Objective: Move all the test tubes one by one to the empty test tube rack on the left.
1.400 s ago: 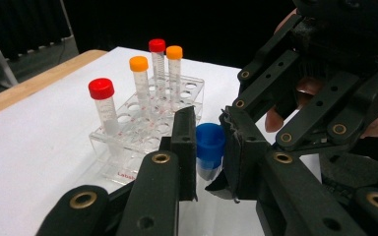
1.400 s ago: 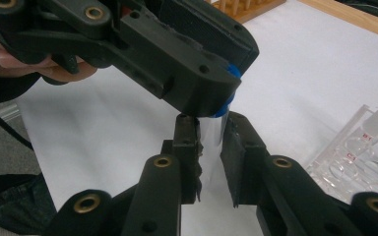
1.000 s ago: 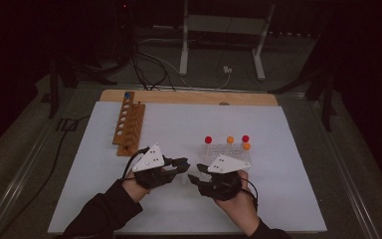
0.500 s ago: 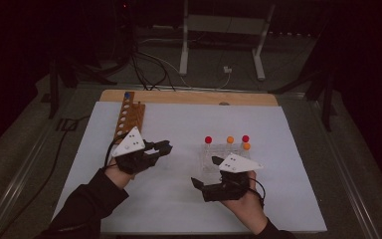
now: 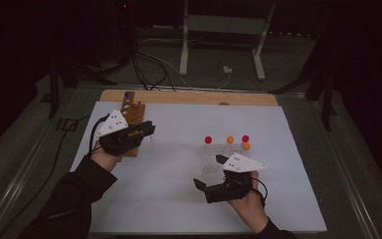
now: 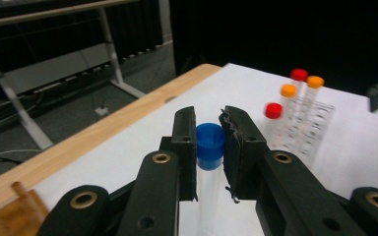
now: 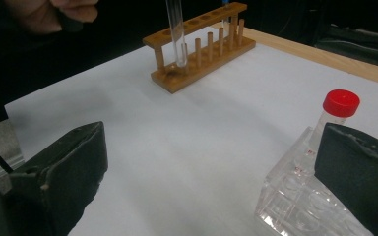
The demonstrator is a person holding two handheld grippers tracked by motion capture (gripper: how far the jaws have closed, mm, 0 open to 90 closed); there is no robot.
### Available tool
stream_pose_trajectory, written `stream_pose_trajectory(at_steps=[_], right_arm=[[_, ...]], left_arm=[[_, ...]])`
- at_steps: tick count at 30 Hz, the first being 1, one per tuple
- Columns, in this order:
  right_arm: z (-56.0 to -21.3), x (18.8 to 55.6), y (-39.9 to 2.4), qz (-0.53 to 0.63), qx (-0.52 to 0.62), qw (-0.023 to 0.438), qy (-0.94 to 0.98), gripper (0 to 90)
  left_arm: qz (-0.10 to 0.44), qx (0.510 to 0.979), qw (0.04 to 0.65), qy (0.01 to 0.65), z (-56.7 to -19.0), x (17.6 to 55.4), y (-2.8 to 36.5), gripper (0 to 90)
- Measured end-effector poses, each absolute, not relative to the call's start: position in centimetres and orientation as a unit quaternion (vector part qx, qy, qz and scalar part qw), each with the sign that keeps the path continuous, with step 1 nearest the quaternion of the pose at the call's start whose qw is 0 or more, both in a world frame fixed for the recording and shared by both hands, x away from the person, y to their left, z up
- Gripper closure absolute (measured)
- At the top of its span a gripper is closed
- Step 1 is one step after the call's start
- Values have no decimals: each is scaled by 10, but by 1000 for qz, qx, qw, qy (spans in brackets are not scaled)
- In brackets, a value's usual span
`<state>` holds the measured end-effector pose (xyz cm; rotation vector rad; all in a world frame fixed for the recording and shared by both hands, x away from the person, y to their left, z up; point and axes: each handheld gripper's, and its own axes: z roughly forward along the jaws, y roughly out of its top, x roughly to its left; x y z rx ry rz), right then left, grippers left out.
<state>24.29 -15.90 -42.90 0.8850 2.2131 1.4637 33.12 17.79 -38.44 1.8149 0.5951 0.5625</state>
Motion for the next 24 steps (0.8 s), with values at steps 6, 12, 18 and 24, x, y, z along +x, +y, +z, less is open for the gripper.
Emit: stream_pose_trajectory(at_steps=[6, 12, 18, 24], right_arm=[[-426, 241, -162, 521, 309, 177, 776, 0], [-425, 241, -164, 526, 309, 176, 773, 0], [-424, 241, -165, 528, 305, 176, 773, 0], [-424, 241, -165, 529, 303, 174, 774, 0]], left_arm=[[264, 754, 539, 267, -373, 346, 190, 778], [281, 744, 533, 288, -363, 362, 202, 778], [294, 732, 527, 315, -360, 379, 215, 778], [305, 720, 524, 337, -360, 395, 222, 778]])
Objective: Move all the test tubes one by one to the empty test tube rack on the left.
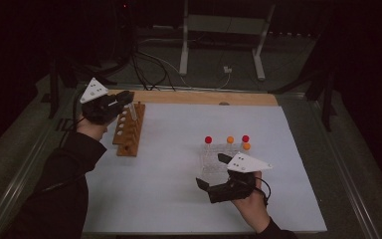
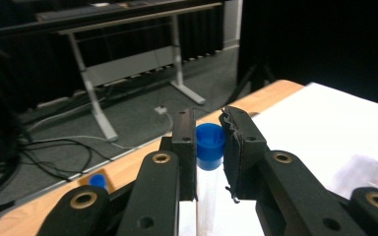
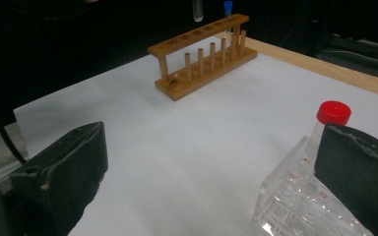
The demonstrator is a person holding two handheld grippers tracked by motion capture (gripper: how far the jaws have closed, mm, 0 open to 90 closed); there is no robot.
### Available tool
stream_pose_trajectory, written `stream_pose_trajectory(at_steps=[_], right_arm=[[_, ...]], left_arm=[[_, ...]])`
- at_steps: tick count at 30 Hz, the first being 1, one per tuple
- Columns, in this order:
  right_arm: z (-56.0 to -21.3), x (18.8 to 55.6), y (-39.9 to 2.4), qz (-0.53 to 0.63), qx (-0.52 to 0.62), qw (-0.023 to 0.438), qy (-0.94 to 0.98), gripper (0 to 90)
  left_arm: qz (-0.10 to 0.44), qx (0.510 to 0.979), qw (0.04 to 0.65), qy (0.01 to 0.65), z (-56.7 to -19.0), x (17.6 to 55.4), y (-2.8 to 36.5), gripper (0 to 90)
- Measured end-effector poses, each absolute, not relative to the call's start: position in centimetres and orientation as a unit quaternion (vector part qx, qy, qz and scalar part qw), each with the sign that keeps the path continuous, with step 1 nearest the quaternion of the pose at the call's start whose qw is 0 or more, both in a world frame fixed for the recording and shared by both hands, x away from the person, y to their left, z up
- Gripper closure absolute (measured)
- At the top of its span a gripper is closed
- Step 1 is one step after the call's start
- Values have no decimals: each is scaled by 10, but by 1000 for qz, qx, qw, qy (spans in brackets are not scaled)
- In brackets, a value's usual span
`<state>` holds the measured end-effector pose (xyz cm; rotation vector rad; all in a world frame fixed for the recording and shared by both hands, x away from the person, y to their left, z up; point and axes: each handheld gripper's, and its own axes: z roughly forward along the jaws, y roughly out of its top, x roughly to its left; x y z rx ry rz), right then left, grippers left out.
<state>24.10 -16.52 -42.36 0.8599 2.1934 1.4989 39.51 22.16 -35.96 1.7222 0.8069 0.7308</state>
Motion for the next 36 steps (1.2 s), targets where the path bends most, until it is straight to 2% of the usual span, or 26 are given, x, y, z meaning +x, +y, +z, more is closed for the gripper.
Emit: stream_pose_trajectory(at_steps=[27, 36], right_arm=[[-424, 242, -168, 530, 302, 168, 775, 0], [-426, 243, -168, 528, 303, 168, 775, 0]], left_arm=[[363, 695, 471, 404, -378, 463, 238, 778], [354, 689, 470, 424, -396, 475, 238, 778]])
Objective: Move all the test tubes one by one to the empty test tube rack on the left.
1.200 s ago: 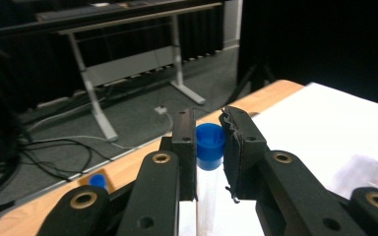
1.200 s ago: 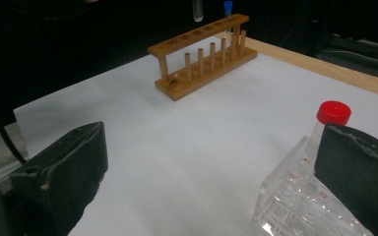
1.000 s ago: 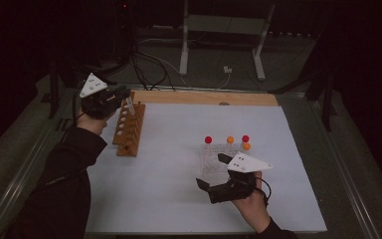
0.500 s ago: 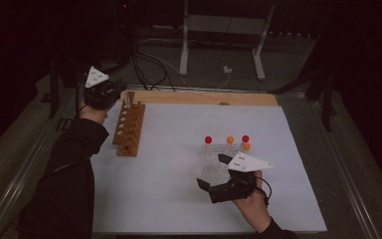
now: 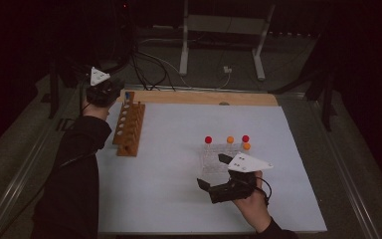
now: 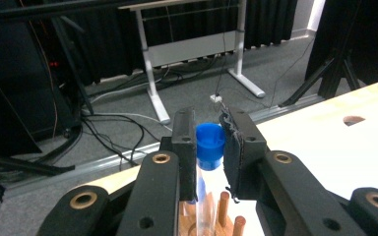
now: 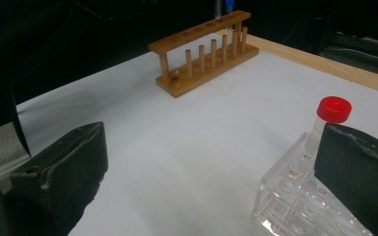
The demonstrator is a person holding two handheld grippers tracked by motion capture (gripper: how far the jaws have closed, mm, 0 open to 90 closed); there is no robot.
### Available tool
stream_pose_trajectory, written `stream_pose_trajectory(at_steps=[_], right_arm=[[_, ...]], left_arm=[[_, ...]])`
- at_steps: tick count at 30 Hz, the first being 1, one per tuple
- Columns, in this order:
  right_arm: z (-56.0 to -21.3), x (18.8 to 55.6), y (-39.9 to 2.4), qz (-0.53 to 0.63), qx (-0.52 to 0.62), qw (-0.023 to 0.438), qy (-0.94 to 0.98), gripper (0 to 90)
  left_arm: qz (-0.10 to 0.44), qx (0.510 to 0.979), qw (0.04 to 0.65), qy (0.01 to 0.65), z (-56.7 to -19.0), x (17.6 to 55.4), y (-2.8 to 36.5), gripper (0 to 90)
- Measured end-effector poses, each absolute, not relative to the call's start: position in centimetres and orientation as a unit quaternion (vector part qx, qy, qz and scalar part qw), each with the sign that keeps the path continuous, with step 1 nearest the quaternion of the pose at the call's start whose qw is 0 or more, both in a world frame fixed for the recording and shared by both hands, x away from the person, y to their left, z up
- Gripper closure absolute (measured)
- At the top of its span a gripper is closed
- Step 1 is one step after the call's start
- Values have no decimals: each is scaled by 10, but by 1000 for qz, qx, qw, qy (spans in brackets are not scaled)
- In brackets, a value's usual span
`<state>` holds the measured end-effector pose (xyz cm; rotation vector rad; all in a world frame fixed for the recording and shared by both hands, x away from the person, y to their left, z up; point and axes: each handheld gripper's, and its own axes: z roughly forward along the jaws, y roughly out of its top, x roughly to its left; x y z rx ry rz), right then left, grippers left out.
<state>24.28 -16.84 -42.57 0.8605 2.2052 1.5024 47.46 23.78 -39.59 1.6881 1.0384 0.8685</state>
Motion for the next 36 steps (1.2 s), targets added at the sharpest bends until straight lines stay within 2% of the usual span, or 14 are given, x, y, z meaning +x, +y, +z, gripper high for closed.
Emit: stream_pose_trajectory(at_steps=[19, 36], right_arm=[[-427, 244, -169, 527, 304, 167, 776, 0], [-426, 243, -169, 527, 302, 167, 777, 0]], left_arm=[[320, 707, 437, 454, -442, 483, 238, 776], [316, 723, 412, 455, -447, 485, 235, 770]])
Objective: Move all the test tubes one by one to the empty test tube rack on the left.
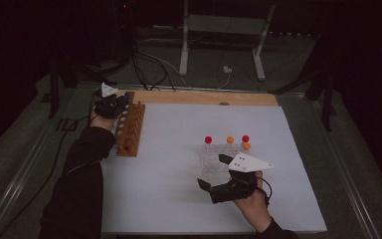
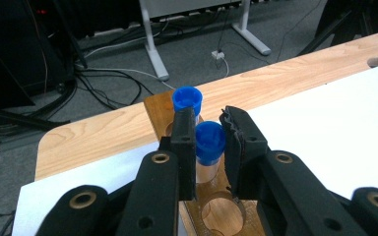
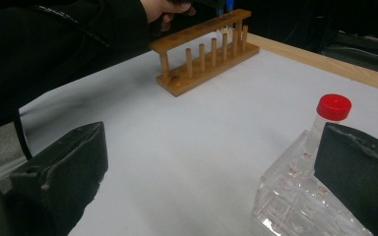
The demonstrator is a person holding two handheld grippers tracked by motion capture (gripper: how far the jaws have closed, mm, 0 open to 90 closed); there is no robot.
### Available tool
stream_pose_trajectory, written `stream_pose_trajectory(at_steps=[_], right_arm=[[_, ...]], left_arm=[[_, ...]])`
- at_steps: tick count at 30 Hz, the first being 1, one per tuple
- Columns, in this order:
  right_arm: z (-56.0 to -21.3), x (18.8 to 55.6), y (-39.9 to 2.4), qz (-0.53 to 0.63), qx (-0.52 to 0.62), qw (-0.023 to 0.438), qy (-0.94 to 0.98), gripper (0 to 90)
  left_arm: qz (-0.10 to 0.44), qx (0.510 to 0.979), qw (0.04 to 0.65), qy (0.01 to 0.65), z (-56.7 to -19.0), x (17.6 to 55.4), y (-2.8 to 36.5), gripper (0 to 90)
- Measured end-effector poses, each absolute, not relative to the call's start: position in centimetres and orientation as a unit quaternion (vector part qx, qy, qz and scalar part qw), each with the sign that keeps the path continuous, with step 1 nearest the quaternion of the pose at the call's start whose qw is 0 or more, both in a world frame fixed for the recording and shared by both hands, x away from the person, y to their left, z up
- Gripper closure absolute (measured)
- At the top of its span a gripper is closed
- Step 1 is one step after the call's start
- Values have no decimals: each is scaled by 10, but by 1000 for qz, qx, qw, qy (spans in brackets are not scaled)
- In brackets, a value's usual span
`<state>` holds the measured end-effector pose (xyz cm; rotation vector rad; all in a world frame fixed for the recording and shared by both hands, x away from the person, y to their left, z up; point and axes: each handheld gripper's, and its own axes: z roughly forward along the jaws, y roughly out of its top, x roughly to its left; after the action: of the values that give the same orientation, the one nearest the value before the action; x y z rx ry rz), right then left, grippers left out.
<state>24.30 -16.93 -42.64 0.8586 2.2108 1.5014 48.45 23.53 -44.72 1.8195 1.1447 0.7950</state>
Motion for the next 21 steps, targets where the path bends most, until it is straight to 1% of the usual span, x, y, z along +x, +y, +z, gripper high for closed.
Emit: stream_pose_trajectory(at_steps=[2, 3, 7, 9, 15, 18, 21], right_arm=[[-426, 243, -169, 528, 301, 167, 777, 0], [-426, 243, -169, 528, 301, 168, 776, 0], [-423, 242, -171, 531, 302, 171, 773, 0], [-421, 243, -173, 532, 303, 174, 771, 0], [-418, 245, -179, 532, 309, 186, 766, 0], [-417, 247, -183, 532, 313, 191, 763, 0], [-415, 249, -188, 530, 316, 199, 761, 0]], left_arm=[[306, 725, 416, 457, -446, 485, 237, 757], [301, 726, 416, 457, -446, 484, 237, 731], [296, 731, 413, 455, -439, 477, 237, 581], [293, 730, 418, 455, -434, 472, 237, 480], [281, 727, 448, 438, -417, 453, 236, 377], [265, 729, 463, 428, -411, 441, 230, 293], [260, 731, 480, 409, -404, 425, 224, 240]])
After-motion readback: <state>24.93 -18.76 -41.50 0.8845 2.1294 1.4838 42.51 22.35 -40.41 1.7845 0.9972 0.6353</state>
